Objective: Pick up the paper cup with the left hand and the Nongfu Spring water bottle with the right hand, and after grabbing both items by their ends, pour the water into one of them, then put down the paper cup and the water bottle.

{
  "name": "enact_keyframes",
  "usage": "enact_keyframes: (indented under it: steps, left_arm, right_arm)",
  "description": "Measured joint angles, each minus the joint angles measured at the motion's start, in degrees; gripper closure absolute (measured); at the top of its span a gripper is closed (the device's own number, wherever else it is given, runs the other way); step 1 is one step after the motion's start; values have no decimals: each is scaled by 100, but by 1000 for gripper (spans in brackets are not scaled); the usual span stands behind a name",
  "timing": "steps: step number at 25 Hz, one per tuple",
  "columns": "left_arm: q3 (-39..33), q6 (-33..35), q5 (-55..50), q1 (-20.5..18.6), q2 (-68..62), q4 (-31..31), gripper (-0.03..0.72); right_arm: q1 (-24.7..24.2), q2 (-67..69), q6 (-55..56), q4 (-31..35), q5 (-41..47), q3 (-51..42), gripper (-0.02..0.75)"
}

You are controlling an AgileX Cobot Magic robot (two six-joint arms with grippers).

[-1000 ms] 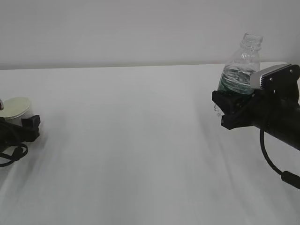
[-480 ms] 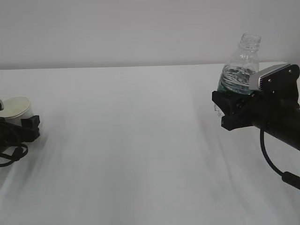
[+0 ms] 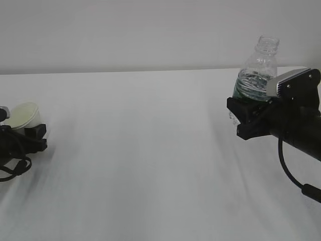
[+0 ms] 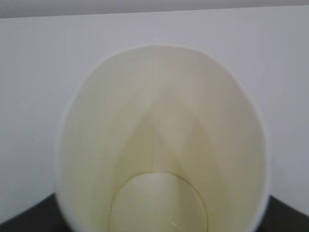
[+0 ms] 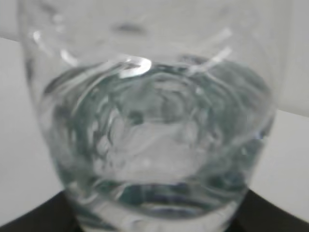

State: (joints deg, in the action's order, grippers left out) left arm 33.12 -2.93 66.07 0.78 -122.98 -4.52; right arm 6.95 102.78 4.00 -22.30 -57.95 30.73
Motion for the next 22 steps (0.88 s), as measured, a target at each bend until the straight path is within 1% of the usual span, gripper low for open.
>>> enact_keyframes:
  steps: [5,13,18,22]
  left_arm:
    - [0,0,0,0,147,-397,260]
    - [0,-88,0,0,669,-1563,262]
    - [0,-1020,0,0,844,-2332,262]
    - [0,-1642,0,0,884,-3231,262]
  right_arm:
    - [0,0,0,0,0,0,364]
    - [0,0,0,0,0,0,364]
    - [0,0,0,0,0,0,364]
    - [0,0,0,-4,77,0,364]
